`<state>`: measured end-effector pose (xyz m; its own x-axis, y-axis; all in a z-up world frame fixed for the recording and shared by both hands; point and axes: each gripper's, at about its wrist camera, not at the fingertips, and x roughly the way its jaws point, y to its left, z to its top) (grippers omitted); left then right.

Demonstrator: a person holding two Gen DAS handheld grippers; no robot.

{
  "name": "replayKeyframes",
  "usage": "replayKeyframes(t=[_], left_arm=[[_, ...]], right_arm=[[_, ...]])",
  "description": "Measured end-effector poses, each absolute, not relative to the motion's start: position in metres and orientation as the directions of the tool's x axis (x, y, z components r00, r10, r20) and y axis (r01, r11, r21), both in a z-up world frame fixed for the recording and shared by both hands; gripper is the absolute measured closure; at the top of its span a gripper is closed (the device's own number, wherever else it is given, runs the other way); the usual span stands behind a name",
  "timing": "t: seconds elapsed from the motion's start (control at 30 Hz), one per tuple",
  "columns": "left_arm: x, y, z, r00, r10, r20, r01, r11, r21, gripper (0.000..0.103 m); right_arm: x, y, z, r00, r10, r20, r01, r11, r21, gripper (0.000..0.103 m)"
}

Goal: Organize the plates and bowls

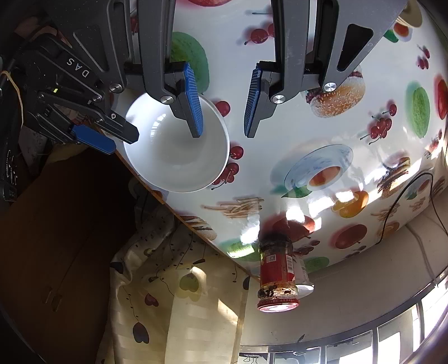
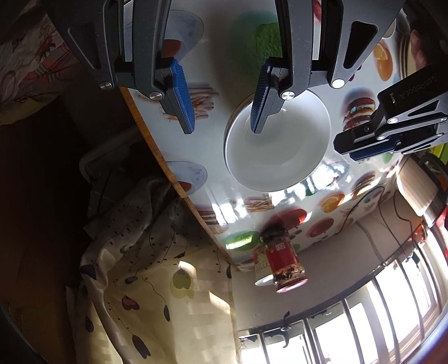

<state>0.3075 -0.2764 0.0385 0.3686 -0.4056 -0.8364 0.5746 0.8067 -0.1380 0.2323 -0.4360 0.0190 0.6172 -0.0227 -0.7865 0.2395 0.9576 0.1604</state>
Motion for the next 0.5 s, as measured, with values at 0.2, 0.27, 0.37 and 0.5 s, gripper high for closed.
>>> replayKeyframes(t=[0.2,0.27,0.37,0.5], left_arm=[[0.310,-0.282,0.032,0.365,-0.386,-0.847,0.573,0.811,-0.123,0.071],[0.312,-0.282,0.029,0.352,-0.390,-0.851,0.570,0.810,-0.136,0.071],[0.312,-0.284,0.026,0.347,-0.379,-0.858,0.570,0.812,-0.128,0.071],[0.311,-0.286,0.022,0.348,-0.370,-0.862,0.570,0.813,-0.119,0.082]], right_arm=[[0.240,-0.437,0.012,0.610,-0.014,-0.792,0.237,0.957,0.166,0.065],[0.242,-0.438,0.010,0.609,-0.011,-0.793,0.235,0.957,0.167,0.068],[0.245,-0.437,0.011,0.611,-0.008,-0.792,0.231,0.958,0.168,0.074],[0.248,-0.435,0.010,0.610,0.001,-0.792,0.220,0.960,0.171,0.083]])
